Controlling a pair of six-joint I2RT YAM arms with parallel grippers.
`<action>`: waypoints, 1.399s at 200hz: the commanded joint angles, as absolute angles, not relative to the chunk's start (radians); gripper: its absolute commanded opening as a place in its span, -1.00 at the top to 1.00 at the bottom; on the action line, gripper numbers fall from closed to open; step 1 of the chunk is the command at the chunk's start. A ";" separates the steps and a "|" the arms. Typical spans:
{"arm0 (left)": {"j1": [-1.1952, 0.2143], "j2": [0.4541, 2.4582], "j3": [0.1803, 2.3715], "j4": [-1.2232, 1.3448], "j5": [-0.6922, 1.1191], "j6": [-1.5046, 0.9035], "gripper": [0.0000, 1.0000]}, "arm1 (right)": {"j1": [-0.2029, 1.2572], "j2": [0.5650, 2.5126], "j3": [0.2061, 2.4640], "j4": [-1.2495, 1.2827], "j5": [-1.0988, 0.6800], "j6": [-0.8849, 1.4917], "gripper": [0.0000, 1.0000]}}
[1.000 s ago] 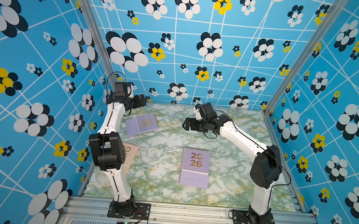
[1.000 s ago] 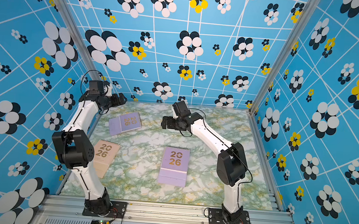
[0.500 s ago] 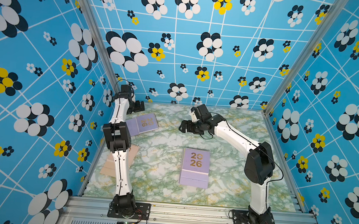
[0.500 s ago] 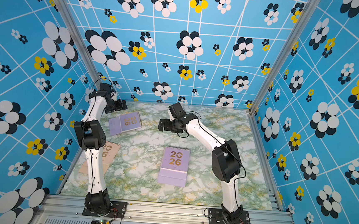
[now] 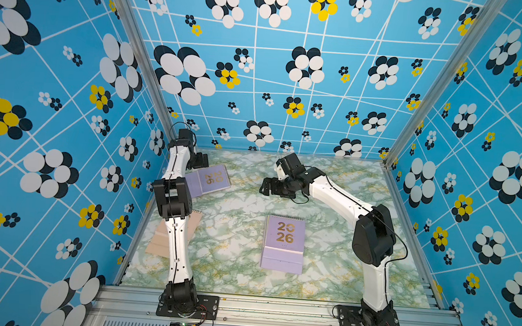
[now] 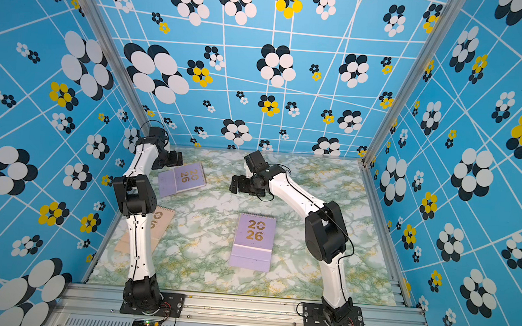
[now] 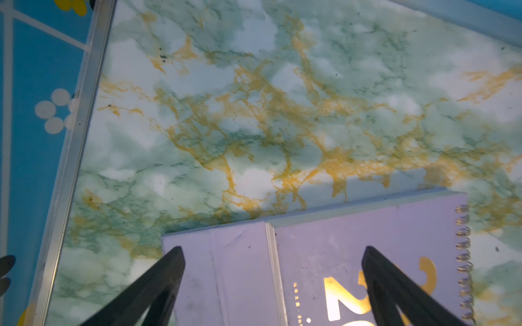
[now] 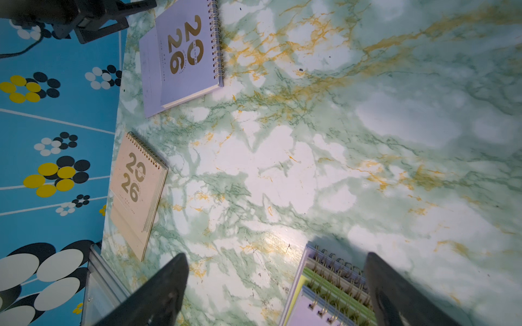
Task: Stack the calendars
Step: Adjust the calendar at the center of the board.
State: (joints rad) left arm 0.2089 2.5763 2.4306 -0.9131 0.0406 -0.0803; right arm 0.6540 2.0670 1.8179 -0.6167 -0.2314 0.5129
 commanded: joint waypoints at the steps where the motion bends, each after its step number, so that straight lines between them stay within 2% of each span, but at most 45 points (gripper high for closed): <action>1: 0.225 2.609 2.451 -0.900 0.020 -0.063 -0.99 | 0.659 2.099 1.844 -0.650 -0.250 0.530 -0.97; 131: 0.252 2.675 2.493 -1.009 0.094 -0.098 -0.99 | 0.686 2.227 2.073 -0.787 -0.229 0.545 -0.95; 205: 0.252 2.679 2.487 -1.056 0.136 -0.124 -0.99 | 0.690 2.202 2.050 -0.784 -0.206 0.538 -0.96; 280: 0.225 2.618 2.378 -1.046 0.149 -0.160 -0.99 | 0.689 2.183 2.015 -0.763 -0.202 0.511 -0.96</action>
